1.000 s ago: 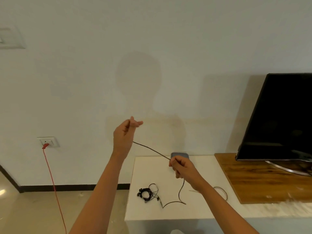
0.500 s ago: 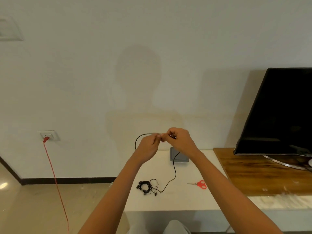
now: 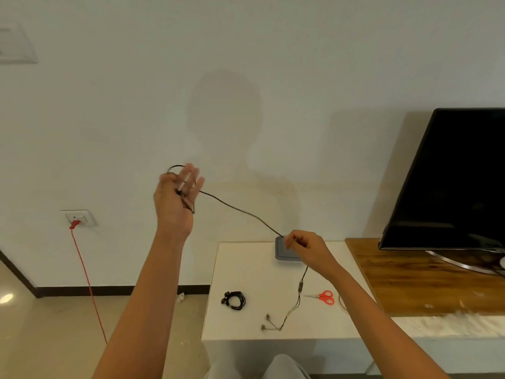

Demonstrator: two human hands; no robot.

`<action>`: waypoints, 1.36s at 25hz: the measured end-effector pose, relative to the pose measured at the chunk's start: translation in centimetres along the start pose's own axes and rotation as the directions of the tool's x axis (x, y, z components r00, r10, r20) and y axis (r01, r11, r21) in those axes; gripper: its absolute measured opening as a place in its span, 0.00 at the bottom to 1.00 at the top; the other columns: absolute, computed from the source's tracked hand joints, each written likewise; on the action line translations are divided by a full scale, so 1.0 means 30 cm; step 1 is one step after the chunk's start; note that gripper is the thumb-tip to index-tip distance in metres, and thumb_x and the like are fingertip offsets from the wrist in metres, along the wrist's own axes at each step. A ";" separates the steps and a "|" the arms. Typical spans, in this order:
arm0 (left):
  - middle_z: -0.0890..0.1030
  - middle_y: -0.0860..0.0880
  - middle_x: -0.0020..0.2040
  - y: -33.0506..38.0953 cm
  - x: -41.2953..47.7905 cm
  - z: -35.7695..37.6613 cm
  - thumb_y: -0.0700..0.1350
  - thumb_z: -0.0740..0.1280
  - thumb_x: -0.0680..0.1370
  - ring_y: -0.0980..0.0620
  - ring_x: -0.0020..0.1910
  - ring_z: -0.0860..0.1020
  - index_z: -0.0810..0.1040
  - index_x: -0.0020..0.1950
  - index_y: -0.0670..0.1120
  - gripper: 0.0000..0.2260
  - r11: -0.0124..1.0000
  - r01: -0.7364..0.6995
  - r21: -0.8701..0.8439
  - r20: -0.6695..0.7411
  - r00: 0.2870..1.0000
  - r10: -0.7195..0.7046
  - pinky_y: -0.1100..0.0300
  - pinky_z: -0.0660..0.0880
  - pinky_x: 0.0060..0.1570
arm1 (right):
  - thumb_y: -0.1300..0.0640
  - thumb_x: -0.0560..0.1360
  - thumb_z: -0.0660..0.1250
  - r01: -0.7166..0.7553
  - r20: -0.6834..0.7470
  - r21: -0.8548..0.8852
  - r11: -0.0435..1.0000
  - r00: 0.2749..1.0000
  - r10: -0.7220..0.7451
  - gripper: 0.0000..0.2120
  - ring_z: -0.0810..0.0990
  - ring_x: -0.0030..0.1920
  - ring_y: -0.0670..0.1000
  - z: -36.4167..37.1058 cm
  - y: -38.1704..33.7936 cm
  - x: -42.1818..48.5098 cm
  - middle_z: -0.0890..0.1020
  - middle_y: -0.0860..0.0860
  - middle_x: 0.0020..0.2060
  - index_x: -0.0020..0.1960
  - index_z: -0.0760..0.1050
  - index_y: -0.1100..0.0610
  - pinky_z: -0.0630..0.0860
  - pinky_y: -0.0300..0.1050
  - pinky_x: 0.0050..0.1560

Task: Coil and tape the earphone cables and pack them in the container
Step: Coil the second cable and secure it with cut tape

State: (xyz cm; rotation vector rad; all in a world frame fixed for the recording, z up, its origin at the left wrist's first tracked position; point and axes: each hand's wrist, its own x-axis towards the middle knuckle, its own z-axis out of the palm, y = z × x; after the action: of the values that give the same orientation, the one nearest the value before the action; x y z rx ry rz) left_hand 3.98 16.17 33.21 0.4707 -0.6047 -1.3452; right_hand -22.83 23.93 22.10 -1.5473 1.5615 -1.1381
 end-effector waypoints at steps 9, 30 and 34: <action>0.78 0.48 0.38 -0.268 -0.192 0.073 0.46 0.51 0.84 0.54 0.32 0.76 0.67 0.46 0.42 0.12 0.445 -0.284 0.849 0.413 0.883 -0.224 0.61 0.75 0.34 | 0.52 0.77 0.63 0.214 0.067 -0.220 0.952 0.977 -0.205 0.17 0.68 0.24 0.44 0.061 -0.277 0.084 0.78 0.47 0.25 0.36 0.80 0.60 0.67 0.40 0.30; 0.61 0.55 0.24 0.060 -0.008 0.031 0.52 0.61 0.80 0.56 0.23 0.57 0.67 0.32 0.49 0.18 0.821 -0.043 0.569 0.026 0.999 0.035 0.64 0.55 0.23 | 0.60 0.75 0.67 -0.067 0.107 0.408 0.910 0.994 0.025 0.04 0.75 0.29 0.49 -0.037 0.065 -0.013 0.83 0.54 0.34 0.45 0.79 0.61 0.75 0.39 0.35; 0.61 0.56 0.23 0.099 0.006 0.035 0.52 0.61 0.81 0.57 0.23 0.57 0.67 0.32 0.49 0.17 0.873 -0.051 0.486 -0.022 0.997 0.071 0.66 0.56 0.21 | 0.57 0.73 0.68 -0.099 0.142 0.382 0.919 0.989 0.048 0.08 0.75 0.30 0.48 -0.042 0.108 -0.021 0.84 0.56 0.38 0.48 0.78 0.62 0.75 0.39 0.35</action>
State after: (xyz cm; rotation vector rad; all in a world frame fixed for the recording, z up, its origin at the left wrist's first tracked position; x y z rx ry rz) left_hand 5.56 16.52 35.93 0.8768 -0.9243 -1.1132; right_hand -25.27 24.49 19.62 -1.2585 1.2080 -1.1939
